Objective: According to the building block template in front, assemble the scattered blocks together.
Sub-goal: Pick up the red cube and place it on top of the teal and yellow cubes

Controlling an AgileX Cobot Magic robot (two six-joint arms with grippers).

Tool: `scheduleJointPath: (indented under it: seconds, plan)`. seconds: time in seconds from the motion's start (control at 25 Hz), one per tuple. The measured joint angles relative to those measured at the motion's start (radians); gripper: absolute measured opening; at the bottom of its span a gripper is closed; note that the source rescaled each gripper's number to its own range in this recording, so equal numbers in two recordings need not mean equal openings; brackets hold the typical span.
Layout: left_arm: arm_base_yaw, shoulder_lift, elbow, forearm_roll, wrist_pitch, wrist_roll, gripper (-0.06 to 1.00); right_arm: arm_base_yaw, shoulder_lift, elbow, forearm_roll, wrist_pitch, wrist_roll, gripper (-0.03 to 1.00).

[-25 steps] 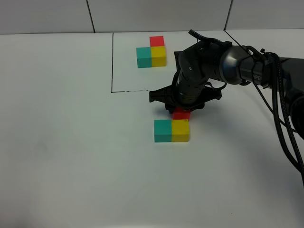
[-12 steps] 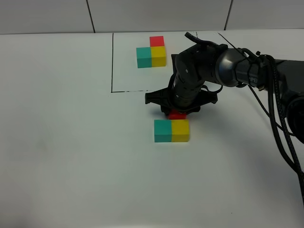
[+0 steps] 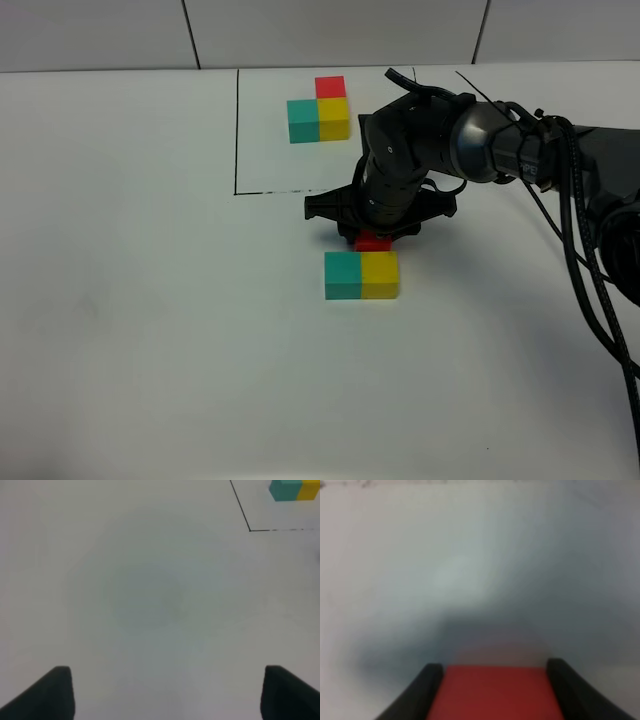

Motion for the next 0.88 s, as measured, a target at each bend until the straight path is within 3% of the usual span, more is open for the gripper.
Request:
scheduleJointPath:
  seconds: [0.88]
  plan:
    - [0.0,0.0,0.0,0.0,0.0,0.0,0.8,0.002,0.0,-0.001,-0.038,0.027,0.004,0.02]
